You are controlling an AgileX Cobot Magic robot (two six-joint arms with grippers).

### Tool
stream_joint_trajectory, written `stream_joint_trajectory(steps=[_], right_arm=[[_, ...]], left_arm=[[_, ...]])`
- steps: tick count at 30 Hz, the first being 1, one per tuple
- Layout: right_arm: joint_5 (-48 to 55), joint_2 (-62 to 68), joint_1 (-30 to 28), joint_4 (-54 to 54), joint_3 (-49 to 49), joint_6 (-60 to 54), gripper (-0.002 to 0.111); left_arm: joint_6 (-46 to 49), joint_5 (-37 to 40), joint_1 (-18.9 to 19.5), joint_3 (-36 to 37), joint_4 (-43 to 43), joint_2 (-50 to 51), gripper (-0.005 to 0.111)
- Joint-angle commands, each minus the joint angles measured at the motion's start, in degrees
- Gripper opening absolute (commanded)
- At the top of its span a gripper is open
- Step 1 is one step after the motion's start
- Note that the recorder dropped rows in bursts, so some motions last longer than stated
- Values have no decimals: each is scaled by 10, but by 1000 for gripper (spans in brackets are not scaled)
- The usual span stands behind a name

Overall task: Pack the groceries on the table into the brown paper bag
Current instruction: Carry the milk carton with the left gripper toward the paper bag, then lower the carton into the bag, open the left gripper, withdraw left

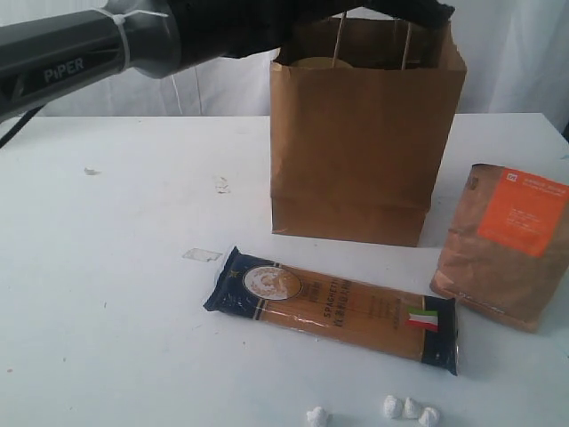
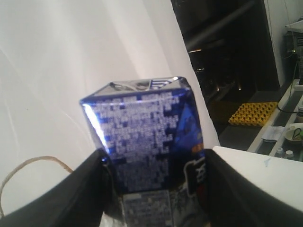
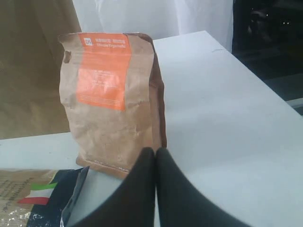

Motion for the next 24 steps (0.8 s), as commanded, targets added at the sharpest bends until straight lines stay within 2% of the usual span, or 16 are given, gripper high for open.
stream_joint_trajectory(steps=[1,7,10,14,19,24], right_arm=[[-4,-3,-1,-5,1,-2,0],[-4,-3,-1,-5,1,-2,0],[-4,-3,-1,-5,1,-2,0],[-4,-3,-1,-5,1,-2,0],[-4,-3,-1,-5,1,-2,0],[-4,-3,-1,-5,1,-2,0]], left_arm=[[92,3,-1,-5,-19,-7,8],[92,3,-1,-5,-33,-7,48],[73,-7,-1,-2,-33,-7,60],[60,-19,-1,22,-33,-7,66],[58,-27,-1,57,-33,-7,66],[58,-23,-1,62,-33,-7,66]])
